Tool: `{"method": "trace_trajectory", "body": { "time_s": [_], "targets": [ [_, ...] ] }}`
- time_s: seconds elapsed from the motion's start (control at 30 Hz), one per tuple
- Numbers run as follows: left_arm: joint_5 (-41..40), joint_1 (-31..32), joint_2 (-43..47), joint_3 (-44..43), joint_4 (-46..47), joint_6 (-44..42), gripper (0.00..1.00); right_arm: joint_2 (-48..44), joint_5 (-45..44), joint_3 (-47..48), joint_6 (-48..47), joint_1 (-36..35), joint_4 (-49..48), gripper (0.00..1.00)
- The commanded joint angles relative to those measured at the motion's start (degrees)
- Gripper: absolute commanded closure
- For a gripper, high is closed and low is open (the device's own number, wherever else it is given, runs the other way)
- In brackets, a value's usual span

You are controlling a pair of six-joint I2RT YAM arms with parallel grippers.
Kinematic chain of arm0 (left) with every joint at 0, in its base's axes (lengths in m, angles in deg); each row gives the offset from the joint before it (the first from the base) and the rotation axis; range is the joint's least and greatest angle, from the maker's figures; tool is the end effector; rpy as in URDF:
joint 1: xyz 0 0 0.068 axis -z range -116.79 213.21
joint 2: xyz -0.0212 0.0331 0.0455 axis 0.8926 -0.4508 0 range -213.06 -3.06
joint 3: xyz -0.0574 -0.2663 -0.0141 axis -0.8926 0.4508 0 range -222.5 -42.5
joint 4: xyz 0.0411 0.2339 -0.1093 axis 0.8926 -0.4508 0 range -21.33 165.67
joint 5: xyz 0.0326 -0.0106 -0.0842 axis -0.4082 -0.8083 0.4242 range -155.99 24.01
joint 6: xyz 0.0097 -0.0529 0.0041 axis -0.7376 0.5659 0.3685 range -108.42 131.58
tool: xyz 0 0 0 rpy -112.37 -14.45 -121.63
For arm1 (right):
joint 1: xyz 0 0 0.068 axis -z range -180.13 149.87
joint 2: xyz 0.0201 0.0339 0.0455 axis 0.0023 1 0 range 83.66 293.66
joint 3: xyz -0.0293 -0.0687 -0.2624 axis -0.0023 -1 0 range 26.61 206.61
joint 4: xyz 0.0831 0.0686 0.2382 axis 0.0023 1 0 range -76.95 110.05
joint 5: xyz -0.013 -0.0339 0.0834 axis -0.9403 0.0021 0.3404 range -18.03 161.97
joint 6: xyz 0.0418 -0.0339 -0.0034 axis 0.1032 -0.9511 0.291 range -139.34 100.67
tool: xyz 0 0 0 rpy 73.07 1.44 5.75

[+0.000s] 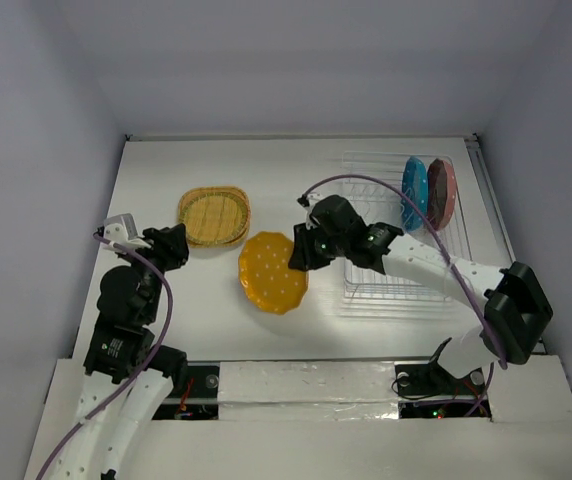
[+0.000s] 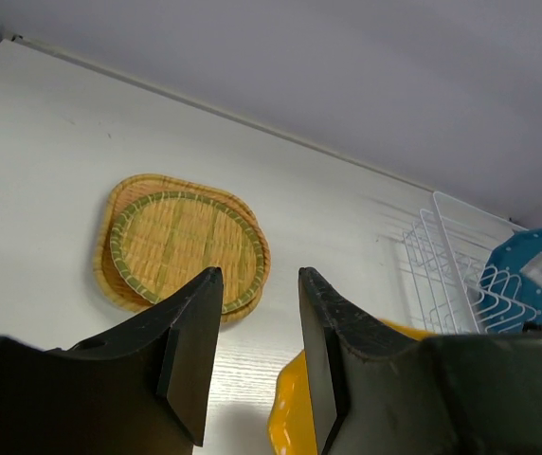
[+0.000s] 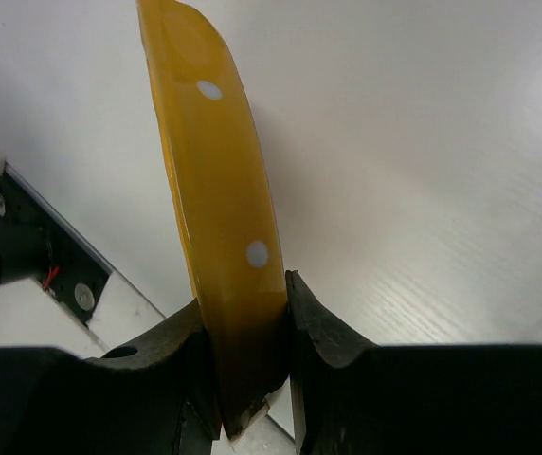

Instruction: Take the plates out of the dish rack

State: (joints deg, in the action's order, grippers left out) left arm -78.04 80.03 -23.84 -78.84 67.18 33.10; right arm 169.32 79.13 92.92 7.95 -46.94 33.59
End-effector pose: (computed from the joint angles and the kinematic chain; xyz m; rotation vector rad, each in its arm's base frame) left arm 0.0989 -0.0223 0.3440 -0.2328 1.4433 -0.3949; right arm 0.2259 0.2473 0.2821 -0.4752 2.3494 0.7946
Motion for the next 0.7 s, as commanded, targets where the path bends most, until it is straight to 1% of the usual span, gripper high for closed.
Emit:
{"method": "trace_trajectory", "body": {
  "time_s": [0.0, 0.07, 0.2, 0.4, 0.47, 0.5, 0.53, 0.57, 0.6, 0.63, 0.67],
  "targets": [
    [0.19, 0.23, -1.28, 0.13, 1.81, 0.19, 0.65, -1.21, 6.37, -1.60, 3.56, -0.30, -15.34, 1.00],
    [0.19, 0.23, -1.37, 0.21, 1.90, 0.28, 0.65, 0.11, 6.29, -3.63, 3.91, -0.92, -15.44, 1.00],
    [0.19, 0.23, -1.64, 0.13, 1.64, 0.28, 0.65, 1.87, 5.41, -7.94, 5.05, -1.45, -18.69, 1.00],
    [0.19, 0.23, -2.25, -0.05, 1.55, 0.28, 0.66, 4.86, 0.06, -11.02, 5.76, -1.45, -19.39, 1.00],
    [0.19, 0.23, -2.17, -0.05, 1.55, 0.28, 0.66, 5.99, -1.79, -11.37, 5.76, -1.45, -18.96, 0.93],
    [0.19, 0.23, -2.08, -0.05, 1.55, 0.28, 0.66, 6.35, -4.41, -11.28, 5.76, -1.45, -17.65, 0.88],
    [0.19, 0.23, -1.90, -0.05, 1.55, 0.28, 0.66, 6.88, -6.00, -11.11, 5.58, -1.45, -16.85, 0.73],
    [0.19, 0.23, -1.81, 0.04, 1.46, 0.37, 0.66, 7.49, -6.97, -10.85, 5.50, -1.45, -16.06, 0.67],
    [0.19, 0.23, -1.64, -0.05, 1.55, 0.28, 0.66, 8.71, -10.03, -10.32, 5.23, -1.45, -14.57, 0.64],
    [0.19, 0.23, -1.55, 0.04, 1.55, 0.28, 0.66, 9.42, -10.75, -9.97, 4.97, -1.45, -14.12, 0.60],
    [0.19, 0.23, -1.46, 0.04, 1.55, 0.19, 0.66, 9.95, -11.54, -9.70, 4.97, -1.45, -13.77, 0.59]
  ]
}}
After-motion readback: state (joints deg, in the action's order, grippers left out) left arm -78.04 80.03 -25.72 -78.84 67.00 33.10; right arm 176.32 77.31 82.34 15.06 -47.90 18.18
